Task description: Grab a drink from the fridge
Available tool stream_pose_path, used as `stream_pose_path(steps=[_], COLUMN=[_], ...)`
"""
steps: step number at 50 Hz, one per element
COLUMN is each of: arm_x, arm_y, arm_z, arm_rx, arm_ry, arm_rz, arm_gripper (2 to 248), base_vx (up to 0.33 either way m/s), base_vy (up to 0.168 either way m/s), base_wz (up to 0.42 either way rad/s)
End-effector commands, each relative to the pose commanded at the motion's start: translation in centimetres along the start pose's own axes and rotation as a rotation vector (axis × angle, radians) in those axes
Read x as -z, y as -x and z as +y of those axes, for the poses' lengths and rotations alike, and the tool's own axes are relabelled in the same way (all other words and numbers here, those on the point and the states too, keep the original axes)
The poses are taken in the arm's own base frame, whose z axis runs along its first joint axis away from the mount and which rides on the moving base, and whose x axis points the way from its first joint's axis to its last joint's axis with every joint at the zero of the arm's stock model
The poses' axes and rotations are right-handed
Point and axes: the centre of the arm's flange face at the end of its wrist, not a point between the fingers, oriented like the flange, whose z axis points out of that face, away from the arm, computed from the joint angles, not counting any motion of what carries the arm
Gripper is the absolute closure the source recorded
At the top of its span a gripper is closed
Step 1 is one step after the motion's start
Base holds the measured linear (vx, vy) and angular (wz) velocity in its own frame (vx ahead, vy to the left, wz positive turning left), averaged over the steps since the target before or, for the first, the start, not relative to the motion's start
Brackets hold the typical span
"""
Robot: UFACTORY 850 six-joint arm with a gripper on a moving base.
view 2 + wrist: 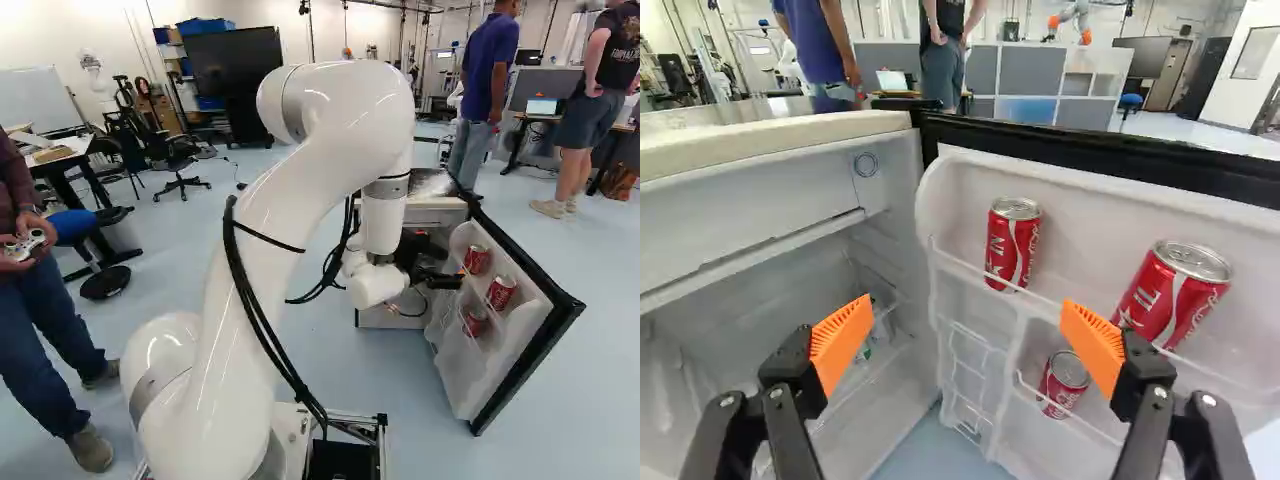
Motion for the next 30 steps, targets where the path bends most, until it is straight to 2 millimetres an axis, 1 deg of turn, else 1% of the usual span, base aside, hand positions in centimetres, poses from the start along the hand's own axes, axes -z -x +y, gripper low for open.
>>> stream_pose_path(steps=[19, 30], arm_x=[-1.2, -2.1], arm_y=[-1.8, -1.9], arm_z=[-0.5, -0.7], arm_rx=[-0.014, -0.019], arm_ry=[0.006, 0.011], arm_rz=[0.013, 0.007], arm_gripper=[3, 3], base_vx=[0.0, 0.0], base_vy=[0.0, 0.0], base_wz=[0.0, 0.0])
